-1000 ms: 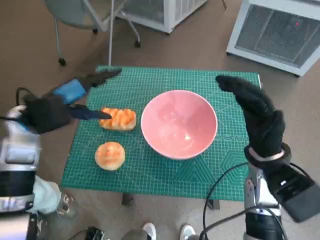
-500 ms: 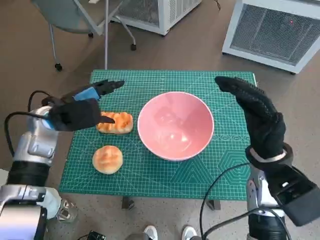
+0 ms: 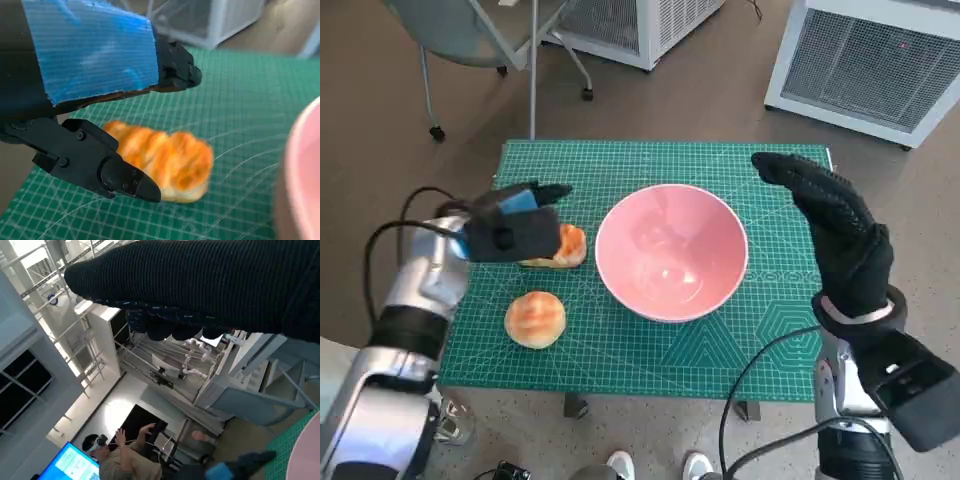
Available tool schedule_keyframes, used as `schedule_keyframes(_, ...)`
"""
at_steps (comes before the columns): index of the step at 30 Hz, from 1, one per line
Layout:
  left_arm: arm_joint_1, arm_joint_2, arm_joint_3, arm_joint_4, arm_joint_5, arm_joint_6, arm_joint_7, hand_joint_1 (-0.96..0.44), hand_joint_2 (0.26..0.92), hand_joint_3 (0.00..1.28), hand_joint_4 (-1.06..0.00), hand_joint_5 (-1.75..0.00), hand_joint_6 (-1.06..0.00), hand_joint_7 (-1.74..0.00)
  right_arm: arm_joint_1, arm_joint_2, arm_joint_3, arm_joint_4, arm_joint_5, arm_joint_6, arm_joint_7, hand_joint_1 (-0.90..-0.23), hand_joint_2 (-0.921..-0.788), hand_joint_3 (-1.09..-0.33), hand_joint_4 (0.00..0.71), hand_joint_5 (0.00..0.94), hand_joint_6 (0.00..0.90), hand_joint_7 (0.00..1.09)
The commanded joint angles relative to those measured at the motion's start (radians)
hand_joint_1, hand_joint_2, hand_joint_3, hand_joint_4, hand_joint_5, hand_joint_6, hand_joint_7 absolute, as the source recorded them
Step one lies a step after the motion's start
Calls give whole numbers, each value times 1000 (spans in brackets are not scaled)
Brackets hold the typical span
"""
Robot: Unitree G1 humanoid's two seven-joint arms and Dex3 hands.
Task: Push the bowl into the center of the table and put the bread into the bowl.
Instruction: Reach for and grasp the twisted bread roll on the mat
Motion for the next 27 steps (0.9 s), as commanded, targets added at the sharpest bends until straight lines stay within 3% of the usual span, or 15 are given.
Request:
schedule_keyframes(1, -53, -28, -33, 64, 34, 42, 9, -175, 776, 0, -136, -12, -291, -9, 11, -13, 1, 8, 8, 10, 9, -709, -921, -701, 115, 1, -1, 519)
schedule_keyframes(14, -87, -93, -85, 183, 63, 120, 13, -86, 776, 0, -208, -20, -365, -30, 10, -10, 2, 8, 19, 22, 11, -705, -921, -700, 114, 1, -1, 521)
schedule_keyframes(16, -86, -98, -95, 197, 69, 113, 33, -68, 778, 1, -235, -26, -398, -40, 9, -10, 2, 11, 23, 23, 13, -705, -921, -700, 114, 1, -1, 521)
schedule_keyframes(17, -82, -100, -106, 203, 80, 98, 58, -50, 784, 4, -305, -54, -439, -54, 10, -10, 2, 11, 27, 25, 14, -705, -921, -700, 114, 1, -1, 521)
schedule_keyframes(20, -77, -99, -125, 215, 98, 66, 109, 230, 876, 60, -543, -857, -609, -133, 12, -9, 4, 9, 31, 28, 16, -705, -921, -699, 114, 0, -1, 521)
schedule_keyframes(21, -72, -94, -129, 211, 103, 50, 133, 260, 879, 66, -580, -924, -652, -155, 13, -9, 5, 7, 33, 28, 16, -705, -921, -699, 114, 0, -1, 521)
schedule_keyframes(22, -70, -91, -132, 211, 106, 37, 151, 168, 892, 57, -641, -1039, -662, -442, 14, -9, 5, 7, 34, 28, 17, -704, -921, -699, 114, 0, -1, 522)
schedule_keyframes(24, -61, -79, -133, 204, 110, 2, 193, 87, 906, 48, -685, -1131, -664, -723, 16, -8, 5, 5, 34, 29, 16, -701, -921, -699, 114, 0, -1, 523)
schedule_keyframes(27, -57, -64, -127, 194, 102, -34, 219, 29, 916, 43, -709, -1170, -663, -961, 17, -8, 5, 3, 37, 30, 18, -699, -921, -699, 114, 0, -1, 525)
